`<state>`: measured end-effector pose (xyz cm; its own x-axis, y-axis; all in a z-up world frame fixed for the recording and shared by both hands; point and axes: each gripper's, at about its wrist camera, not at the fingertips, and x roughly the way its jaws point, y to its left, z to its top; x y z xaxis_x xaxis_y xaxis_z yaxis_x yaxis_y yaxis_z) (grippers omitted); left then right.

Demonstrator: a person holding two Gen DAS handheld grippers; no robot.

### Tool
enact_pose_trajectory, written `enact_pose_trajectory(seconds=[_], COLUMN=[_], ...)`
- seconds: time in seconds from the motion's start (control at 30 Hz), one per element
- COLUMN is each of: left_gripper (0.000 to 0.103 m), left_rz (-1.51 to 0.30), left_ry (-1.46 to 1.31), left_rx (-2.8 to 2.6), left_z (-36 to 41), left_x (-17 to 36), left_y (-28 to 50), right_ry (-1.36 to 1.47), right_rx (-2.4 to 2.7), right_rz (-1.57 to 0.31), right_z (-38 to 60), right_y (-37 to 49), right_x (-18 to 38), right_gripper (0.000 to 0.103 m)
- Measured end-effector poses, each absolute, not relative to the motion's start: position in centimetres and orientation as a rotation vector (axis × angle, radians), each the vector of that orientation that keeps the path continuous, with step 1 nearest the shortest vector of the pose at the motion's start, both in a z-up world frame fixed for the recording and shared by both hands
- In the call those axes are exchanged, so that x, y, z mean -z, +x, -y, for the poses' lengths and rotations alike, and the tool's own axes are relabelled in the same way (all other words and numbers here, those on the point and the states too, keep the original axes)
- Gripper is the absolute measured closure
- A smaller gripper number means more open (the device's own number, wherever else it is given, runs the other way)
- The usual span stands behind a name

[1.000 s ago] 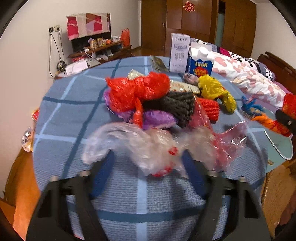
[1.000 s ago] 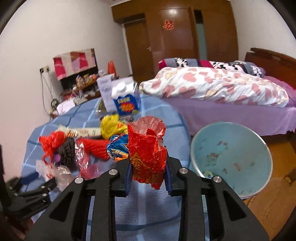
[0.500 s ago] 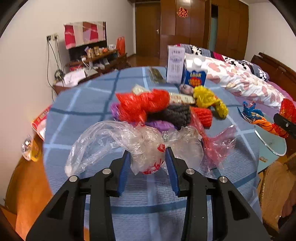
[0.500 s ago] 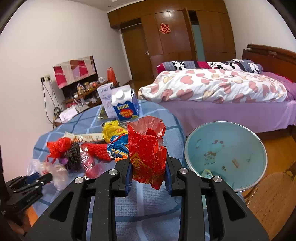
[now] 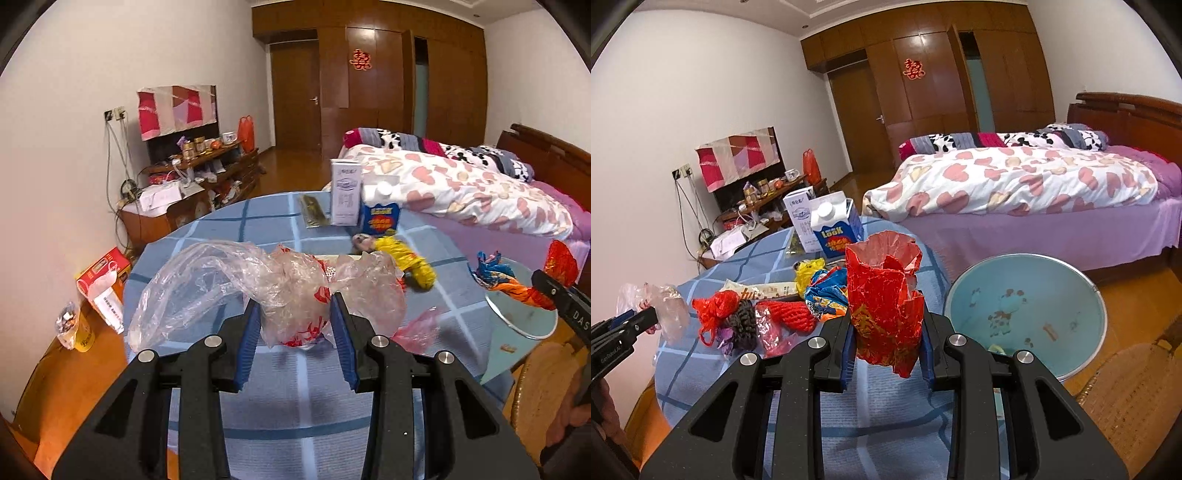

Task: Collect trash
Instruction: 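Grasp the white plastic bag with the left gripper while the right gripper holds the red wrapper, then move both grippers over the blue bin and release the bag and wrapper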

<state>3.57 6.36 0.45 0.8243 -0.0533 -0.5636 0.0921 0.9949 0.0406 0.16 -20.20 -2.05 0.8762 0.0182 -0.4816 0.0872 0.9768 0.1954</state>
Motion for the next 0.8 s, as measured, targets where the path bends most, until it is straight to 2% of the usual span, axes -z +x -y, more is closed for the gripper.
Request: enact_pose_trajectory(seconds=[0.8], left_gripper=[0.065], left_rz=[-0.551], left_ry=[0.128], left_rx=[0.283], left_z=[4.3], left_x=[-1.8], left_y=[3.5], right_ry=[0.232], right_rx=[0.18], right_rz=[-0.452], right_z=[25.6], right_y=[-2.0], right_x=[0.3], right_gripper=[0.074])
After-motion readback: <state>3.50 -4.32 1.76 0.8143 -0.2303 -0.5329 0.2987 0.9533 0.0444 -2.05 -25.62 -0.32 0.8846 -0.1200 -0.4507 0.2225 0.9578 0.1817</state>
